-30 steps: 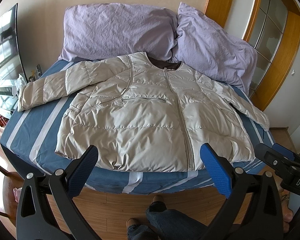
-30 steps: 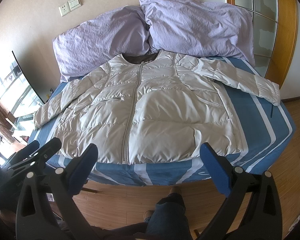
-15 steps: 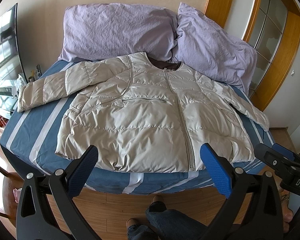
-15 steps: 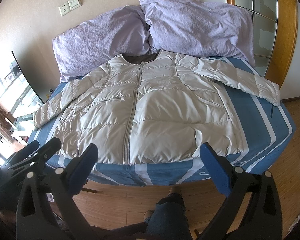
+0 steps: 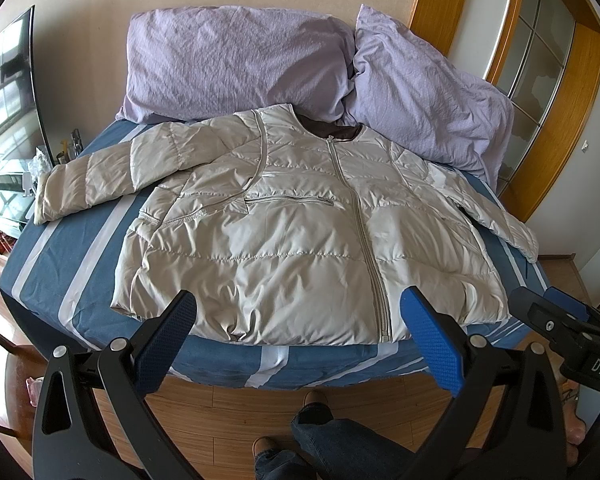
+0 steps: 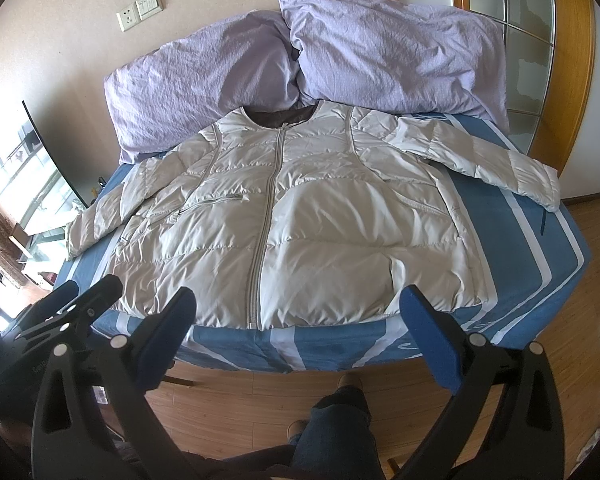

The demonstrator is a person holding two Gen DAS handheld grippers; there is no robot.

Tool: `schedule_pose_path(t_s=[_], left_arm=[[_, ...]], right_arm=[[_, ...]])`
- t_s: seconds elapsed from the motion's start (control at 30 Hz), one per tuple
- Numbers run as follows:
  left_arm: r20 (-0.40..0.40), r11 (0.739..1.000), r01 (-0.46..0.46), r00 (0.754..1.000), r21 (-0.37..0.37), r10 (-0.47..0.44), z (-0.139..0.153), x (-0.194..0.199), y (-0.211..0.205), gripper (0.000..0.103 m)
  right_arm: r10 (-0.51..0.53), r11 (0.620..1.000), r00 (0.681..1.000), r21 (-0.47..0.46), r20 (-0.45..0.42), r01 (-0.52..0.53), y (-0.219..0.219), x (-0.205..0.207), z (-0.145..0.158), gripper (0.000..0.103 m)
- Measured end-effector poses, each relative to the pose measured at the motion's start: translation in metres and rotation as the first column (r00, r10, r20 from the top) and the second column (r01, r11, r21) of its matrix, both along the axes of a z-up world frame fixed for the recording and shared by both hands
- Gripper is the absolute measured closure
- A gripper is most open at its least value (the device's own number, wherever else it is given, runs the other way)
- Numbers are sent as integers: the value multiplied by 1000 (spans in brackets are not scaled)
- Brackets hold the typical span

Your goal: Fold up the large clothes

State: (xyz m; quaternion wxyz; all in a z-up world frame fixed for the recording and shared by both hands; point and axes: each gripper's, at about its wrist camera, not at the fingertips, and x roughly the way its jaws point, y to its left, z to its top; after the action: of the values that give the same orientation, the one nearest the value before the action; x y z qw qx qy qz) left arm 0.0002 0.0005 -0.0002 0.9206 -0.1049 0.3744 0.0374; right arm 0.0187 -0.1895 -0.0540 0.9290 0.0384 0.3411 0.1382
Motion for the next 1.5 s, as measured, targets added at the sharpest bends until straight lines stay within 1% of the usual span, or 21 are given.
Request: schedule_pose_path(t_s=[1.2,1.3,1.33,1.43,1.5], left_arm=[[-4,1000,1,1000,0,-1,0,0,0,1],[-13,1000,-3,1000,3,3,-7,5,-5,1],[-22,1000,-9,1000,8,9,-10,13,-6,1],[-43,1000,-21,999,12,21,-20,26,1,1],[-54,999,-28,998,18,29,-24,33,1,1]], right_arm=[[-1,1000,1000,1,-4,1,-3,8,-2,2],[-11,1000,1000,15,-11,11,-4,16,-6,2],[-18,1000,1000,20,-15,18,-7,18,-7,2],[-55,998,998,36,-28,56,-18,38,-11,2],[-72,997,997,27,-27,73,-21,46,-12,2]])
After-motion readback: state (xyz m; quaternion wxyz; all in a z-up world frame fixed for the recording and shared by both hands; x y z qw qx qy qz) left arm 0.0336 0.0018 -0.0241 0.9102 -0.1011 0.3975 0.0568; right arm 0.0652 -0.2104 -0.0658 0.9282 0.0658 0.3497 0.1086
